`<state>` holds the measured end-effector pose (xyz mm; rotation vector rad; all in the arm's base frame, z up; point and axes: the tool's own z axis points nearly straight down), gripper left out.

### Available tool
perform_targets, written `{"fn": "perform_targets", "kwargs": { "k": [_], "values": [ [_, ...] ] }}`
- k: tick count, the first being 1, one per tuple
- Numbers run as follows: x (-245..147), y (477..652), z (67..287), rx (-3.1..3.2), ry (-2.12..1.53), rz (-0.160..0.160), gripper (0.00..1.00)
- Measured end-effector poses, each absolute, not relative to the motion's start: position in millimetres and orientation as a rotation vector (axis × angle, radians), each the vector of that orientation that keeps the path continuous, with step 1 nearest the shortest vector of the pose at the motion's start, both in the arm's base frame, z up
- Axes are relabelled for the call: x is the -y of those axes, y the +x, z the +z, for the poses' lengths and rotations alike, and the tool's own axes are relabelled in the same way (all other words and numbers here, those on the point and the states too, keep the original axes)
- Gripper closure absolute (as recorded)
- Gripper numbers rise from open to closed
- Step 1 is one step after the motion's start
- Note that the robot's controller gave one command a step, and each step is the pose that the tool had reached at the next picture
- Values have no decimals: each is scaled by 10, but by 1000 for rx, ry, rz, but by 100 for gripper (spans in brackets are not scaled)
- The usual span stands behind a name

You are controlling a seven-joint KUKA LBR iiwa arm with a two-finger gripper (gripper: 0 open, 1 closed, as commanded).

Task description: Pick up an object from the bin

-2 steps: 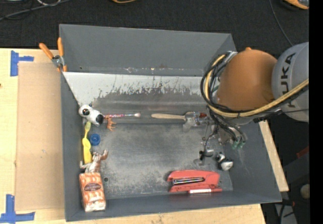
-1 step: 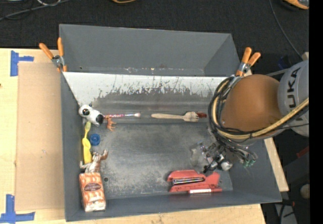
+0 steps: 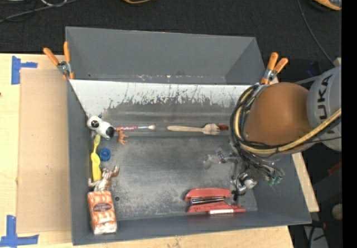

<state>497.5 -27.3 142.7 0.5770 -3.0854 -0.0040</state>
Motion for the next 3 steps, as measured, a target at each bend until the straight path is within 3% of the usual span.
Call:
{"fn": "perform_targets", "kwargs": {
  "k": [1, 2, 3],
  "values": [
    [273, 4974, 1426, 3086, 577, -4, 0],
    [203, 4875, 1007, 3063, 681, -6, 0],
    [273, 4904, 698, 3063, 727, -3, 0]
  ]
}}
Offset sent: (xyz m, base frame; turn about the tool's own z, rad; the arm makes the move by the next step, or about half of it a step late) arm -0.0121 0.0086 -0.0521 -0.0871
